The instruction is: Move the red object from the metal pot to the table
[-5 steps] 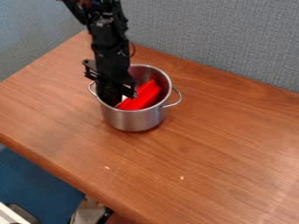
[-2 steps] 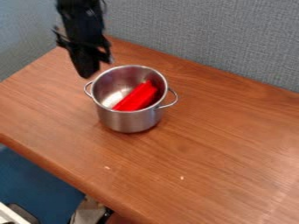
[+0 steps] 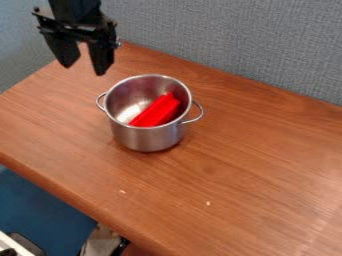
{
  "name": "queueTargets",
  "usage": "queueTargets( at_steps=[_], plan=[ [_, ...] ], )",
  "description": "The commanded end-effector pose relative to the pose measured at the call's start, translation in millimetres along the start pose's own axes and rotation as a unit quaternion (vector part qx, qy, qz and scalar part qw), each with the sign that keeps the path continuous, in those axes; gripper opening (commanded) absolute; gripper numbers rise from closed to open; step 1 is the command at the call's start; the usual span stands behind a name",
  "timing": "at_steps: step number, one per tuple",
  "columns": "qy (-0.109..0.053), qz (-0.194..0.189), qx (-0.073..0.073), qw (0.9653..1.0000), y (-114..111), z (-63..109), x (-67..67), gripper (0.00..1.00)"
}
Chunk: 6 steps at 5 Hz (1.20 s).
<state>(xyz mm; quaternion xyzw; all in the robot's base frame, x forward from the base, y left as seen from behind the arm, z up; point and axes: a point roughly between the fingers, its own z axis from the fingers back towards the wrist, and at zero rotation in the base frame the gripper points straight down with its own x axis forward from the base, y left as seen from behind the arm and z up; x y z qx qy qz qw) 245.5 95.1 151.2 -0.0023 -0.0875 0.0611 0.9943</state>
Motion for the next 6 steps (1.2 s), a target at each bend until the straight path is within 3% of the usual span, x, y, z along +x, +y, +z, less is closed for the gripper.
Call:
queueTargets(
  at_steps=[1, 2, 4, 5, 6],
  plan=[
    [0.025, -0.013, 0.007, 0.9996, -19.1, -10.6, 6.1, 1.0],
    [0.06, -0.023, 0.02, 0.9978, -42.7, -34.8, 11.6, 1.0],
    [0.076, 0.016, 0.06, 0.9952, -40.5, -66.1, 19.2, 1.0],
    [0.078, -0.032, 0.037, 0.9957, -40.6, -73.4, 20.3, 1.0],
    [0.083, -0.078, 0.016, 0.9933, -39.4, -79.2, 21.5, 1.0]
  ],
)
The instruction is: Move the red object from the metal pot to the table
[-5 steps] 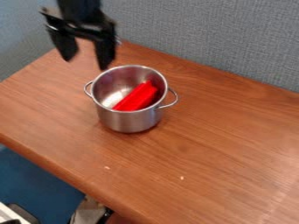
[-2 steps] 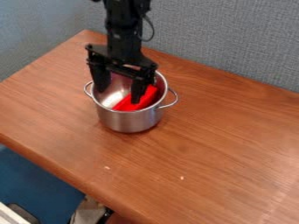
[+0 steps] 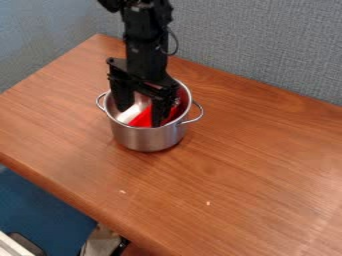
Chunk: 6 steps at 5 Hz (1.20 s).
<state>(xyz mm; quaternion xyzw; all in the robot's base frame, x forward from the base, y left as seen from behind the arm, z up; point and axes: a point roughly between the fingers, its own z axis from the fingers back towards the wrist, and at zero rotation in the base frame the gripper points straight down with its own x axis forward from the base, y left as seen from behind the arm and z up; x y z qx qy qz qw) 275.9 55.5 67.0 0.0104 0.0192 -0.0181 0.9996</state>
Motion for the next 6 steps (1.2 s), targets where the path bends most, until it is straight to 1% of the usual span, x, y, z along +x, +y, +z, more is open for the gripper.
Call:
queueTargets(
  at_steps=[1, 2, 3, 4, 5, 6],
  plan=[
    [-0.019, -0.047, -0.011, 0.9987, 5.8, 6.2, 10.4, 1.0],
    [-0.026, -0.075, -0.011, 0.9968, 8.2, 8.2, 4.6, 0.0],
    [-0.038, -0.104, -0.011, 0.9938, 10.0, 14.8, -2.2, 0.0],
    [-0.033, -0.073, 0.002, 0.9968, 8.4, 14.7, 7.4, 0.0],
    [-0.027, -0.045, 0.013, 0.9985, 5.4, 15.4, 16.4, 0.0],
    [-0.036, -0.042, 0.0, 0.9985, -7.3, 7.1, 18.6, 0.0]
  ],
)
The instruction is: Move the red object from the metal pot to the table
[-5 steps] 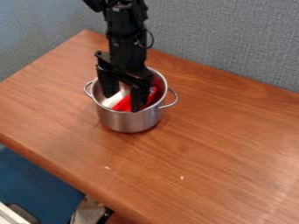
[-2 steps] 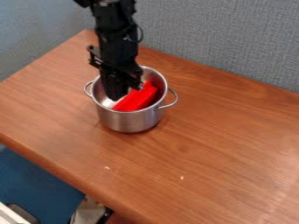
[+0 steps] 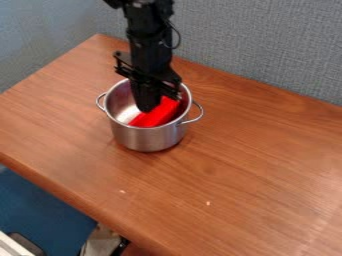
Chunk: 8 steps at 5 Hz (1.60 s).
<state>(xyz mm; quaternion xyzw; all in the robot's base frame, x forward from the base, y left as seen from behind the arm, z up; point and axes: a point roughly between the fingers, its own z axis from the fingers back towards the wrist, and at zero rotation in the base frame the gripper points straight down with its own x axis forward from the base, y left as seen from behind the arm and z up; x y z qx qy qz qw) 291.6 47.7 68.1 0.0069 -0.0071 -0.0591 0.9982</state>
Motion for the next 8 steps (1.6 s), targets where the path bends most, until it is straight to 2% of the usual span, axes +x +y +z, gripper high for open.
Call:
queueTargets(
  at_steps=[1, 3, 4, 5, 6, 7, 8],
  plan=[
    [-0.021, 0.007, -0.009, 0.9997, -10.2, -3.2, 6.6, 0.0],
    [-0.046, 0.006, 0.015, 0.9988, 6.1, 20.4, 5.3, 0.0],
    [-0.066, 0.008, 0.027, 0.9974, 14.1, 39.4, 4.4, 0.0],
    [-0.078, 0.055, 0.04, 0.9946, 29.4, 66.0, -7.0, 0.0],
    [-0.092, 0.107, 0.05, 0.9887, 50.5, 95.5, -19.6, 1.0],
    [-0.115, 0.155, 0.064, 0.9792, 58.8, 103.1, -21.2, 1.0],
    [-0.117, 0.178, 0.08, 0.9738, 47.3, 89.6, -19.4, 1.0]
  ],
)
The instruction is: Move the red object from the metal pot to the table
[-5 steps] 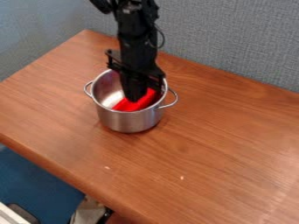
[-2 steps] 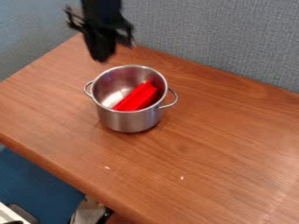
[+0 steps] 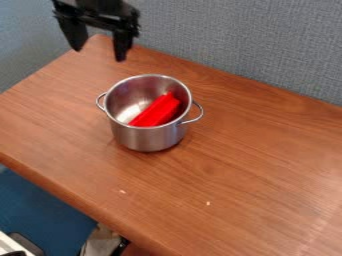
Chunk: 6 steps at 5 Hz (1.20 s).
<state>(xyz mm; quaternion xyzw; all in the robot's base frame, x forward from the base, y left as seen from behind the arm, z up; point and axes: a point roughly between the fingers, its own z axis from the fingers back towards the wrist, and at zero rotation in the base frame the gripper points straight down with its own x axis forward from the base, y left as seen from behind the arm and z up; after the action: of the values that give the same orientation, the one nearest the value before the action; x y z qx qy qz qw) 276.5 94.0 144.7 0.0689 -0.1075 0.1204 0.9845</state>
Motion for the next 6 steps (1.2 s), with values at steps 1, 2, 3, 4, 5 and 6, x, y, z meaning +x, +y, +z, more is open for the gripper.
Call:
queueTargets(
  at_steps=[1, 2, 3, 4, 5, 6],
  plan=[
    [-0.026, -0.029, -0.02, 0.9991, -19.8, 7.2, -1.2, 1.0],
    [-0.027, -0.048, -0.037, 0.9978, -42.0, -2.2, -1.7, 1.0],
    [-0.027, -0.062, -0.047, 0.9966, -57.0, -13.2, -1.3, 1.0],
    [-0.016, -0.07, -0.05, 0.9961, -50.1, -44.0, -1.8, 1.0],
    [-0.008, -0.072, -0.046, 0.9963, -36.2, -74.2, -3.6, 1.0],
    [-0.009, -0.078, -0.028, 0.9965, -35.2, -75.1, -14.0, 1.0]
  ],
)
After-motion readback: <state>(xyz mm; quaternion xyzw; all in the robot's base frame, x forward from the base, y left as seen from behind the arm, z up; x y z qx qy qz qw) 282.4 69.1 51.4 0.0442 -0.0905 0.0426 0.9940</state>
